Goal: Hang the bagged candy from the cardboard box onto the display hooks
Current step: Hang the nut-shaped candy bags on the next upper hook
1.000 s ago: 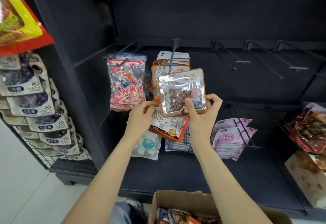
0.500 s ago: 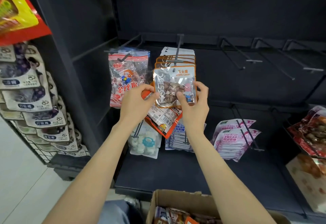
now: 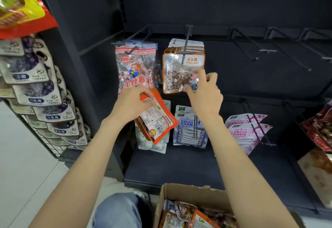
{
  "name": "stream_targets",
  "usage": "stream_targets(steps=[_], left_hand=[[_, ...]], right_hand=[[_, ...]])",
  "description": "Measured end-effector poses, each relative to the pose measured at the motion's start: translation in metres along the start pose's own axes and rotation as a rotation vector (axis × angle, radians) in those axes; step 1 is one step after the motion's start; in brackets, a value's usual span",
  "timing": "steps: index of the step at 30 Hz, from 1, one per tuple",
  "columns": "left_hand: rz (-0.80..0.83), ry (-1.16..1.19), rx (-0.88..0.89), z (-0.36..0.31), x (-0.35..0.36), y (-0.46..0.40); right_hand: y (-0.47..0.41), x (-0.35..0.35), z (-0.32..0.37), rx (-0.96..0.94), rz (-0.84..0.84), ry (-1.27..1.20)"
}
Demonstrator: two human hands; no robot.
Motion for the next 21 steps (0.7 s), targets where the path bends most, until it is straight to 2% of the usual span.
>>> stream_targets(steps=[2,3,5,7,8,13,17,19,21], left_hand=[[-0.129,0.16,0.048,0.001,-0.01,0.015],[-0.18,0.244,0.064,0.0,-0.013,0.02],[-0.276,0.385,0.08,-0.004,-0.015,0.028],[-0.369,0.487,0.098,-0.012,-0.012,0.035],[-0.406,0.519,0.108,-0.017,-0.008,0.038],[-0.38,0.709,0.071,-0.039,0.017,0.045],[-0.367,0.753,0.032,-0.034,0.018,0.039],[-0.374,0.705,0.019,-0.028,0.014,0.039],[-0.416,0.628,0.064,-0.031,0.005,0.043]], right_hand=[[0.024,-0.009,-0.002,0.001,-0.03,-0.059],[0.038,-0.015,-0.002,0.003,-0.05,-0.182],[0.063,-0.023,-0.003,0.093,0.004,-0.579],[0.085,-0.015,0.005,0.27,0.165,-0.975],[0.092,-0.01,0.009,0.321,0.217,-1.074],[0.098,-0.005,0.004,0.342,0.131,-1.145],[0.09,-0.021,-0.025,0.356,0.027,-1.087],[0.088,-0.038,-0.037,0.3,-0.06,-1.015],[0.086,-0.057,-0.039,0.155,-0.112,-0.871]])
Point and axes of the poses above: each hand's wrist, its own y-axis away from the middle knuckle, its own x-axis out of the palm, z = x × y, the point moved 7 cm from there along -y, towards the middle knuckle, and after that the axes turned 3 degrees about -x, right-handed, at the moved point
